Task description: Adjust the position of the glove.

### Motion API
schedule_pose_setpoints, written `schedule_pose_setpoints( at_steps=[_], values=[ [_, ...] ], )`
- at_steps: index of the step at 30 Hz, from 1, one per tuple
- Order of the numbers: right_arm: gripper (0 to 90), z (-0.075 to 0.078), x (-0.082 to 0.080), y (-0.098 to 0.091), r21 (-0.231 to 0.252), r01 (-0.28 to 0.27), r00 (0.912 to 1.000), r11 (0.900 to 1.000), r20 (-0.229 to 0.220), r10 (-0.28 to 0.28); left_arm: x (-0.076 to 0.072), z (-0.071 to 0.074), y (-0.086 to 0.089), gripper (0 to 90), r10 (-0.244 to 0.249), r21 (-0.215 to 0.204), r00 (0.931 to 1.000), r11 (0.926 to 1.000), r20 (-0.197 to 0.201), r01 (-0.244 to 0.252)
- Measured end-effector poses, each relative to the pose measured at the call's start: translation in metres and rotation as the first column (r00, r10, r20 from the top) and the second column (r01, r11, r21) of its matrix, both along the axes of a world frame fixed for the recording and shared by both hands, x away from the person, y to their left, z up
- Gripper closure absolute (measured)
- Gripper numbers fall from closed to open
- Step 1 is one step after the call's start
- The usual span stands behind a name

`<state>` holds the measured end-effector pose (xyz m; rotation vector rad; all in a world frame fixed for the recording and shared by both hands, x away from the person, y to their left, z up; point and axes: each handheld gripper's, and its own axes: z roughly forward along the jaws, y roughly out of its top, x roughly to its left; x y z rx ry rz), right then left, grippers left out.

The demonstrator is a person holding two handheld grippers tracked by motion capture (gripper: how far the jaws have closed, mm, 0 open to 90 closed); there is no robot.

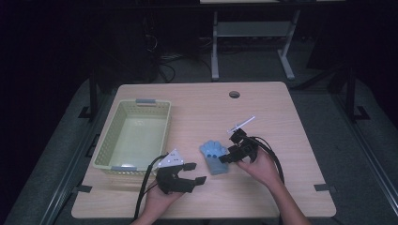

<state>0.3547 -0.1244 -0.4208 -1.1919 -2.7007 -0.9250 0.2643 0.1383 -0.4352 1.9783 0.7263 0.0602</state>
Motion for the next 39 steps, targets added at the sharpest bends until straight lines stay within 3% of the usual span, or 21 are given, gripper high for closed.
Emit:
schedule_pose_setpoints(
  at_steps=[2, 5, 6, 7, 8, 9, 10, 11, 15, 16, 17, 18, 22, 23, 26, 27, 29, 31, 35, 37, 39],
  values=[
    [36.9, -0.001, -0.001, -0.002, 0.006, 0.015, 0.9999, 0.9999, -0.002, -0.015, 0.005, -0.001, -0.003, 34.4, 0.035, -0.001, 0.9989, 0.9994, -0.031, -0.035],
    [36.5, -0.006, -0.003, -0.005, 0.007, 0.055, 0.9981, 0.9985, -0.027, -0.055, 0.019, -0.006, -0.006, 33.4, 0.088, -0.013, 0.9844, 0.9958, -0.152, -0.091],
    [36.6, -0.009, -0.003, -0.006, 0.008, 0.082, 0.9958, 0.9966, -0.041, -0.081, 0.029, -0.011, -0.007, 33.0, 0.116, -0.056, 0.9637, 0.9896, -0.240, -0.133],
    [36.6, -0.010, -0.003, -0.007, 0.016, 0.095, 0.9946, 0.9953, -0.043, -0.094, 0.034, -0.013, -0.006, 32.9, 0.117, -0.084, 0.9523, 0.9857, -0.282, -0.146],
    [36.6, -0.010, -0.003, -0.007, 0.016, 0.095, 0.9946, 0.9953, -0.043, -0.094, 0.034, -0.013, -0.006, 33.0, 0.117, -0.084, 0.9523, 0.9857, -0.282, -0.146],
    [36.7, -0.011, -0.003, -0.008, 0.022, 0.106, 0.9936, 0.9942, -0.042, -0.105, 0.039, -0.016, -0.007, 33.0, 0.133, -0.104, 0.9347, 0.9788, -0.330, -0.176],
    [37.1, -0.012, -0.002, -0.011, 0.059, 0.123, 0.9918, 0.9907, -0.045, -0.120, 0.044, -0.019, -0.009, 33.2, 0.166, -0.103, 0.9178, 0.9708, -0.360, -0.217],
    [37.9, -0.014, -0.002, -0.012, 0.072, 0.133, 0.9902, 0.9885, -0.052, -0.130, 0.047, -0.020, -0.010, 33.4, 0.181, -0.096, 0.9101, 0.9679, -0.373, -0.232],
    [38.7, -0.020, -0.002, -0.013, 0.088, 0.162, 0.9849, 0.9828, -0.074, -0.156, 0.058, -0.029, -0.011, 35.4, 0.214, -0.108, 0.8685, 0.9509, -0.447, -0.290],
    [38.7, -0.020, -0.002, -0.013, 0.088, 0.162, 0.9849, 0.9828, -0.074, -0.156, 0.058, -0.029, -0.011, 35.7, 0.214, -0.108, 0.8685, 0.9509, -0.447, -0.290],
    [39.7, -0.021, -0.003, -0.012, 0.102, 0.177, 0.9821, 0.9789, -0.084, -0.169, 0.060, -0.033, -0.012, 35.8, 0.210, -0.101, 0.8557, 0.9517, -0.473, -0.290],
    [39.8, -0.021, -0.003, -0.012, 0.112, 0.182, 0.9811, 0.9769, -0.088, -0.173, 0.061, -0.035, -0.014, 36.2, 0.211, -0.098, 0.8517, 0.9517, -0.480, -0.291],
    [42.6, -0.023, -0.005, -0.008, 0.117, 0.191, 0.9781, 0.9745, -0.106, -0.179, 0.063, -0.041, -0.018, 41.1, 0.211, -0.085, 0.8570, 0.9556, -0.470, -0.282],
    [43.1, -0.023, -0.005, -0.006, 0.109, 0.192, 0.9782, 0.9754, -0.102, -0.181, 0.064, -0.042, -0.019, 42.9, 0.205, -0.087, 0.8542, 0.9566, -0.478, -0.278],
    [45.3, -0.025, -0.008, -0.005, 0.101, 0.200, 0.9768, 0.9746, -0.099, -0.190, 0.064, -0.043, -0.020, 47.1, 0.203, -0.089, 0.8549, 0.9568, -0.477, -0.277],
    [45.1, -0.027, -0.009, -0.006, 0.107, 0.206, 0.9752, 0.9727, -0.105, -0.195, 0.064, -0.043, -0.021, 47.5, 0.199, -0.087, 0.8517, 0.9578, -0.485, -0.274],
    [44.0, -0.031, -0.009, -0.008, 0.115, 0.209, 0.9722, 0.9710, -0.131, -0.194, 0.064, -0.043, -0.022, 48.3, 0.197, -0.080, 0.8530, 0.9602, -0.483, -0.268],
    [44.1, -0.036, -0.008, -0.011, 0.135, 0.221, 0.9679, 0.9660, -0.153, -0.200, 0.064, -0.043, -0.025, 50.3, 0.196, -0.081, 0.8462, 0.9596, -0.495, -0.269],
    [48.8, -0.039, -0.011, -0.011, 0.162, 0.233, 0.9656, 0.9590, -0.156, -0.208, 0.063, -0.042, -0.027, 50.1, 0.185, -0.076, 0.8410, 0.9634, -0.509, -0.257],
    [50.8, -0.039, -0.013, -0.011, 0.166, 0.238, 0.9655, 0.9569, -0.148, -0.214, 0.059, -0.039, -0.030, 48.2, 0.205, -0.051, 0.8497, 0.9640, -0.486, -0.261],
    [53.2, -0.041, -0.015, -0.011, 0.182, 0.244, 0.9643, 0.9526, -0.151, -0.218, 0.060, -0.040, -0.030, 48.3, 0.203, -0.052, 0.8390, 0.9628, -0.505, -0.265]
  ],
)
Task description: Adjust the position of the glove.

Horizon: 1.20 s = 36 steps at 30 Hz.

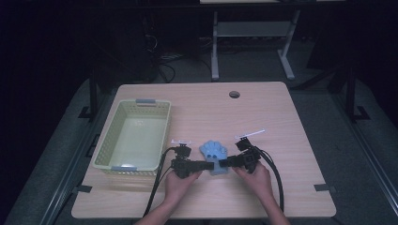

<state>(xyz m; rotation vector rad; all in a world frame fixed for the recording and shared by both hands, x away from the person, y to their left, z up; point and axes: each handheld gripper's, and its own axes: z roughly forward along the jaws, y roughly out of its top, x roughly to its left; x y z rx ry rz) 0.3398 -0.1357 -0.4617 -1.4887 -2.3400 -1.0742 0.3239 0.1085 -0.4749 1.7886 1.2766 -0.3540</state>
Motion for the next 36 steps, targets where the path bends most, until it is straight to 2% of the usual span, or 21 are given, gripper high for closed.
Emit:
schedule_pose_setpoints(
  at_steps=[6, 10, 16, 20, 21, 23, 28, 36],
  values=[
    [56.3, -0.001, -0.001, 0.002, 0.011, 0.005, 1.0000, 0.9999, -0.004, -0.005, 0.002, -0.005, -0.003, 57.3, -0.012, -0.028, 0.9995, 0.9995, -0.028, 0.011],
    [58.7, -0.003, -0.002, 0.002, 0.028, 0.010, 0.9999, 0.9996, 0.011, -0.011, 0.004, -0.008, -0.003, 59.8, -0.007, -0.051, 0.9992, 0.9987, -0.038, 0.005],
    [61.3, -0.005, -0.003, 0.001, 0.050, 0.020, 0.9998, 0.9986, 0.004, -0.020, 0.007, -0.010, -0.005, 62.9, -0.008, -0.063, 0.9991, 0.9980, -0.042, 0.005],
    [64.6, -0.008, -0.002, 0.001, 0.080, 0.017, 0.9998, 0.9967, -0.012, -0.016, 0.011, -0.012, -0.005, 65.7, -0.016, -0.076, 0.9987, 0.9971, -0.049, 0.012],
    [66.0, -0.008, -0.001, 0.000, 0.096, 0.019, 0.9993, 0.9952, -0.033, -0.015, 0.012, -0.012, -0.005, 66.6, -0.019, -0.077, 0.9987, 0.9969, -0.047, 0.015],
    [66.9, -0.009, 0.000, -0.001, 0.106, 0.018, 0.9989, 0.9942, -0.044, -0.013, 0.013, -0.012, -0.005, 66.9, -0.023, -0.080, 0.9983, 0.9966, -0.053, 0.019],
    [72.7, -0.008, 0.000, -0.002, 0.121, 0.002, 0.9998, 0.9926, -0.021, 0.000, 0.018, -0.015, -0.002, 71.3, -0.031, -0.116, 0.9969, 0.9930, -0.073, 0.022],
    [75.3, -0.005, -0.003, -0.001, 0.118, -0.006, 1.0000, 0.9929, -0.007, 0.007, 0.020, -0.009, -0.005, 74.1, -0.041, -0.091, 0.9982, 0.9952, -0.043, 0.037]
  ],
)
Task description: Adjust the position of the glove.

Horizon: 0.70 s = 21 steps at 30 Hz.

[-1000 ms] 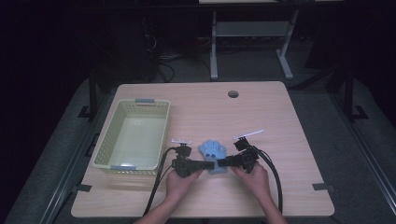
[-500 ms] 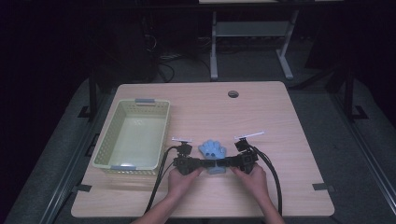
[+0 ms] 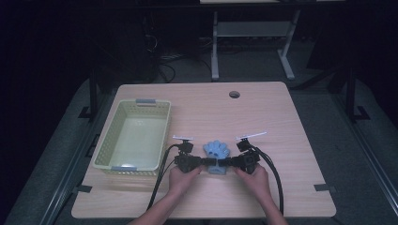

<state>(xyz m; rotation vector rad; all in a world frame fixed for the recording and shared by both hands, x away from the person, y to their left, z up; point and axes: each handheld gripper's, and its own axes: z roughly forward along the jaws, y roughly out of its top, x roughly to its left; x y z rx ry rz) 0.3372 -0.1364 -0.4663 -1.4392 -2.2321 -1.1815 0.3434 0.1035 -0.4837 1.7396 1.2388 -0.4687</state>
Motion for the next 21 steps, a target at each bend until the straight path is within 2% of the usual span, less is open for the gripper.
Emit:
schedule_pose_setpoints(
  at_steps=[10, 21],
  values=[
    [76.2, 0.004, -0.003, 0.001, 0.000, 0.005, 1.0000, 1.0000, -0.002, -0.005, -0.001, 0.002, 0.000, 74.7, -0.009, -0.009, 1.0000, 0.9999, 0.001, 0.009],
    [76.6, 0.013, -0.004, -0.002, 0.022, 0.010, 0.9999, 0.9997, 0.013, -0.011, -0.002, 0.013, 0.001, 74.5, -0.017, -0.031, 0.9995, 0.9994, 0.026, 0.018]
  ],
)
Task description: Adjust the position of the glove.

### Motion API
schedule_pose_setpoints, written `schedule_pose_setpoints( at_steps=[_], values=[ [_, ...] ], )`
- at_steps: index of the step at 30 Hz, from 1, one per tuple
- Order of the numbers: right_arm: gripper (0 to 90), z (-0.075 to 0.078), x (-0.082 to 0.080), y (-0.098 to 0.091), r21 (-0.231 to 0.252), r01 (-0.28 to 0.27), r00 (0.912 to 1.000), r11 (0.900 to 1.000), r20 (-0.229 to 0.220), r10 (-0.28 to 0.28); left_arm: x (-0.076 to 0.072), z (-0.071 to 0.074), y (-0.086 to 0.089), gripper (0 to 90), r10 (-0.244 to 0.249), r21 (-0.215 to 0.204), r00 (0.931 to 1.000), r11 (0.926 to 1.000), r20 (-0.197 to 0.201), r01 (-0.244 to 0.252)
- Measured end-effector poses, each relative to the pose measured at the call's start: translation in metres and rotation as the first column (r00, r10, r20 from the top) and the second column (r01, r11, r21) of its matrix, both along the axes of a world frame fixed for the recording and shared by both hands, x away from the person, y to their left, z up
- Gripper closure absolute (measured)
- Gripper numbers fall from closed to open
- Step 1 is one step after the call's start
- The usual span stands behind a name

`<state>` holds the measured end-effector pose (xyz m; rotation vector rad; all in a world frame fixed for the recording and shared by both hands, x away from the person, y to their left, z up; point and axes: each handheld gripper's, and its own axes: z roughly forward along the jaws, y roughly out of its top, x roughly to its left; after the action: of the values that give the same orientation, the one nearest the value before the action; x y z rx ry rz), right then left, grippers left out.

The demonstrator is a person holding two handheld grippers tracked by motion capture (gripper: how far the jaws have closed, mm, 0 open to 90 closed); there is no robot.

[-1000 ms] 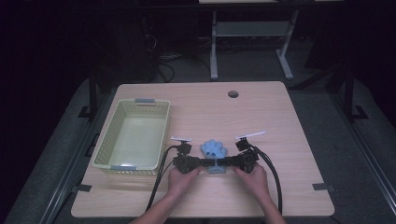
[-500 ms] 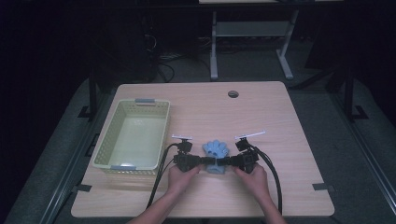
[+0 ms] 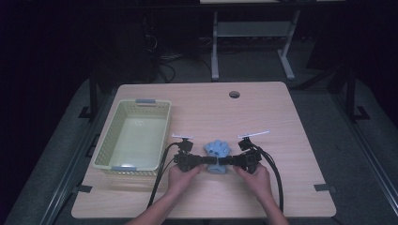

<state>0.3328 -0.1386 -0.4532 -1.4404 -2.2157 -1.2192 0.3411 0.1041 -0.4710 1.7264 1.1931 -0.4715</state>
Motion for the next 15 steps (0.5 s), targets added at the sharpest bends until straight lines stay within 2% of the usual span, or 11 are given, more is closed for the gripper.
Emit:
schedule_pose_setpoints(
  at_steps=[3, 5, 7, 9, 15],
  values=[
    [76.7, 0.007, -0.001, 0.000, 0.003, 0.002, 0.9999, 1.0000, 0.012, -0.002, -0.002, 0.009, 0.000, 74.3, -0.010, 0.011, 0.9996, 0.9999, 0.028, 0.010],
    [76.6, 0.009, -0.001, 0.000, 0.003, 0.001, 0.9999, 1.0000, 0.016, -0.001, -0.002, 0.011, 0.000, 74.2, -0.011, 0.009, 0.9995, 0.9999, 0.030, 0.011],
    [76.7, 0.015, -0.002, 0.000, 0.023, 0.006, 0.9998, 0.9997, 0.019, -0.007, -0.001, 0.018, 0.002, 74.2, -0.021, 0.008, 0.9983, 0.9998, 0.054, 0.021],
    [76.7, 0.019, -0.003, 0.000, 0.021, 0.000, 0.9996, 0.9998, 0.030, -0.001, -0.002, 0.021, 0.002, 74.1, -0.018, 0.011, 0.9985, 0.9998, 0.053, 0.017],
    [76.7, 0.033, -0.004, 0.005, 0.027, -0.003, 0.9986, 0.9996, 0.052, 0.001, -0.004, 0.036, 0.007, 74.0, -0.025, 0.005, 0.9956, 0.9997, 0.091, 0.024]
  ],
)
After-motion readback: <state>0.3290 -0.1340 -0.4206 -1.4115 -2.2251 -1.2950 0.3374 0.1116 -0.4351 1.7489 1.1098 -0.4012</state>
